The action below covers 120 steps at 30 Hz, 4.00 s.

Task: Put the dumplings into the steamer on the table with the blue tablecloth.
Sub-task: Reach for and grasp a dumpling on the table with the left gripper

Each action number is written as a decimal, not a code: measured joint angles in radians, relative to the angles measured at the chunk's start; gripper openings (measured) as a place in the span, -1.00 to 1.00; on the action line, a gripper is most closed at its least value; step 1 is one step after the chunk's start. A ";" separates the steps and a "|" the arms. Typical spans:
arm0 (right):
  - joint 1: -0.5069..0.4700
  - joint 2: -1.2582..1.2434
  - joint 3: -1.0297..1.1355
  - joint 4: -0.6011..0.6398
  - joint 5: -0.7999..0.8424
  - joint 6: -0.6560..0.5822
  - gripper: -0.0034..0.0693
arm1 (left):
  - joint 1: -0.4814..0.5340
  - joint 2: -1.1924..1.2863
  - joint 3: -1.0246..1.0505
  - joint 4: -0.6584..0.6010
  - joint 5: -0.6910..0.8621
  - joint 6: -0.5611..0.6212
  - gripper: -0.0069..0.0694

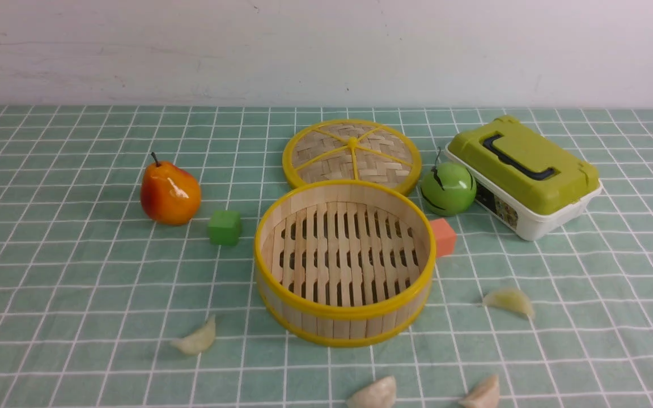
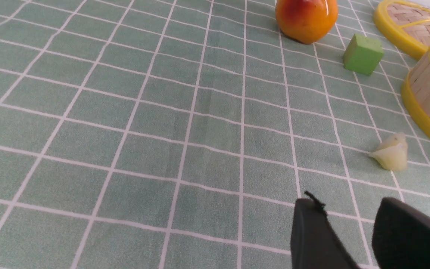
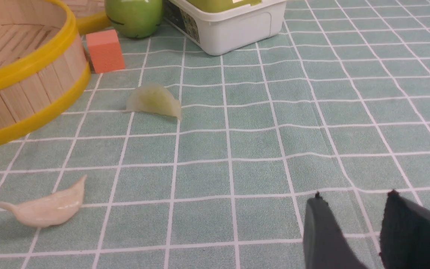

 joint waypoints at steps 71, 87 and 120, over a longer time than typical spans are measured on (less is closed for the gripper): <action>0.000 0.000 0.004 0.764 -0.010 0.534 -0.25 | 0.000 0.000 -0.135 -0.986 -0.002 -0.204 -0.21; 0.002 0.637 -0.687 0.534 0.394 -0.397 -0.96 | -0.008 0.836 -0.934 -0.368 0.755 0.282 -0.86; 0.202 0.870 -0.793 0.479 0.518 -0.492 -0.92 | -0.393 1.912 -1.246 0.083 0.457 0.000 0.34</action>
